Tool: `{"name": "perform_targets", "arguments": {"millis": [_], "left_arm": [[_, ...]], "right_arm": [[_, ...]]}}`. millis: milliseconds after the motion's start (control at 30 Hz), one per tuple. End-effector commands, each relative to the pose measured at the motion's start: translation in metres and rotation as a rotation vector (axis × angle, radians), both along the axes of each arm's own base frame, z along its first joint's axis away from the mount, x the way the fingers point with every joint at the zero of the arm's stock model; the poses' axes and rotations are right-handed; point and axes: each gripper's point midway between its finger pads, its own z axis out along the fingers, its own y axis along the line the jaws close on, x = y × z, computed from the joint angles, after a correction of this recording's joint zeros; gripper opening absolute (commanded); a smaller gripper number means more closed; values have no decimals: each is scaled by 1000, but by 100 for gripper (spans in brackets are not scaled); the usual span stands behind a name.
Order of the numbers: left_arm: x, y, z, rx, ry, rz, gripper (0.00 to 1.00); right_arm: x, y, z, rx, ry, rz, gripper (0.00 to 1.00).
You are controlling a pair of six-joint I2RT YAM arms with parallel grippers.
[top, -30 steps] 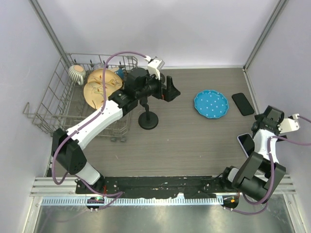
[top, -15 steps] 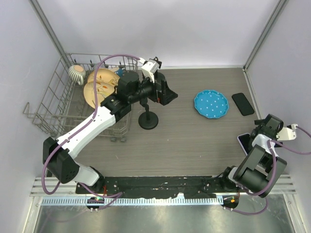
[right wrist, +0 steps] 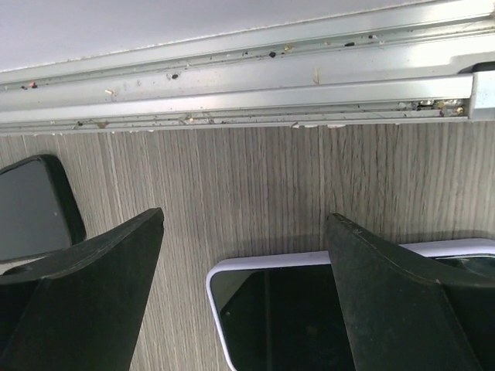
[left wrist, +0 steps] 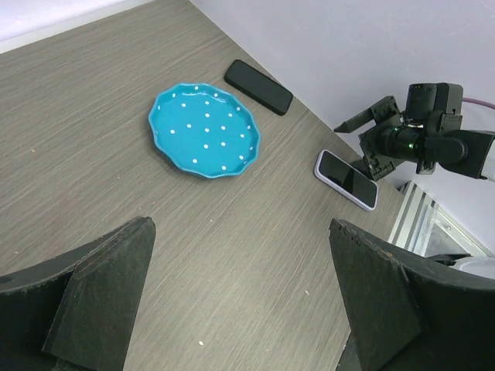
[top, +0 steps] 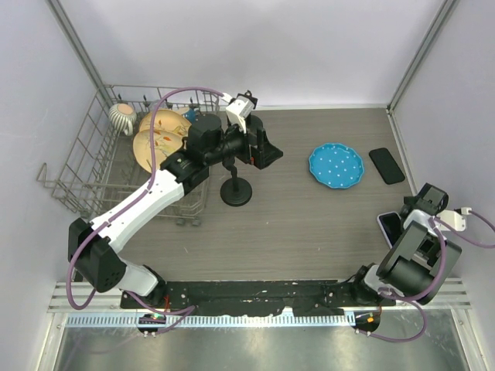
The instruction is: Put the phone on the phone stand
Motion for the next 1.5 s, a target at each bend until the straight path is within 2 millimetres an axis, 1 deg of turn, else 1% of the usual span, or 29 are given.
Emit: {"name": "perform_targets", "arguments": {"millis": [0, 33, 67, 133, 167, 233, 267, 367, 400, 467, 500, 533, 567, 600, 700, 733, 800, 833, 867, 933, 1067, 1100, 1167, 1267, 1300, 1367, 1400, 1433, 1467], "left_arm": [[-3, 7, 27, -38, -82, 7, 100], [-3, 7, 27, -38, -82, 10, 100], [-2, 7, 26, -34, -82, 8, 100], [-2, 7, 25, -29, -79, 9, 100], [-2, 7, 24, -25, -78, 9, 100], [-2, 8, 24, -20, -81, 17, 100], [-2, 10, 24, -12, -88, 19, 100], [0, 13, 21, 8, -90, 36, 100], [0, 15, 22, 13, -97, 41, 100], [1, 16, 20, 23, -97, 49, 100], [2, 17, 20, 25, -97, 52, 100], [1, 17, 20, 27, -99, 50, 100], [2, 17, 20, 26, -98, 51, 100], [2, 16, 20, 25, -97, 50, 100], [1, 14, 20, 20, -91, 37, 100], [1, 13, 20, 21, -90, 34, 100], [0, 14, 20, 22, -89, 31, 100], [0, 14, 20, 23, -90, 32, 100], [-1, 14, 20, 23, -92, 31, 100], [-1, 14, 20, 23, -94, 30, 100], [0, 12, 16, 31, -85, 24, 100], [-1, 12, 15, 36, -86, 21, 100], [0, 15, 16, 47, -94, 26, 100], [0, 19, 17, 57, -98, 48, 100], [0, 20, 17, 57, -103, 49, 100], [-1, 21, 19, 55, -107, 54, 100], [-1, 22, 20, 52, -106, 56, 100], [-1, 21, 19, 51, -107, 55, 100], [-1, 22, 20, 51, -109, 57, 100]], "right_arm": [[5, 43, -13, 141, 19, 85, 90], [11, 51, -11, 133, 21, 123, 90], [21, 67, -9, 136, 30, 191, 90], [33, 90, -9, 148, 42, 268, 90], [44, 115, -8, 154, 50, 355, 90], [53, 141, -8, 176, 52, 426, 90], [58, 167, -7, 187, 64, 508, 90], [58, 203, -2, 211, 74, 627, 91], [57, 209, 1, 207, 76, 654, 91], [50, 209, 5, 173, 102, 703, 91], [51, 205, 17, 133, 80, 715, 91], [46, 200, 20, 102, 101, 715, 91], [43, 184, 27, 20, 124, 685, 92], [42, 176, 40, -31, 97, 667, 94], [29, 144, 56, -122, 94, 537, 98], [19, 124, 60, -130, 89, 450, 98], [0, 100, 57, -113, 100, 321, 98], [-15, 78, 56, -103, 103, 216, 98], [-28, 67, 50, -91, 116, 156, 97], [-39, 54, 48, -84, 123, 80, 95], [-37, 57, 20, 6, 98, 50, 95], [-30, 67, 11, 69, 69, 84, 95], [-28, 75, -5, 116, 77, 123, 95], [-20, 91, -17, 172, 56, 215, 94], [-16, 94, -18, 179, 43, 246, 93], [4, 105, -14, 181, -14, 362, 90], [13, 118, -15, 186, 0, 438, 89], [26, 120, -6, 148, 6, 482, 89], [34, 130, -3, 133, 11, 531, 89]]}}
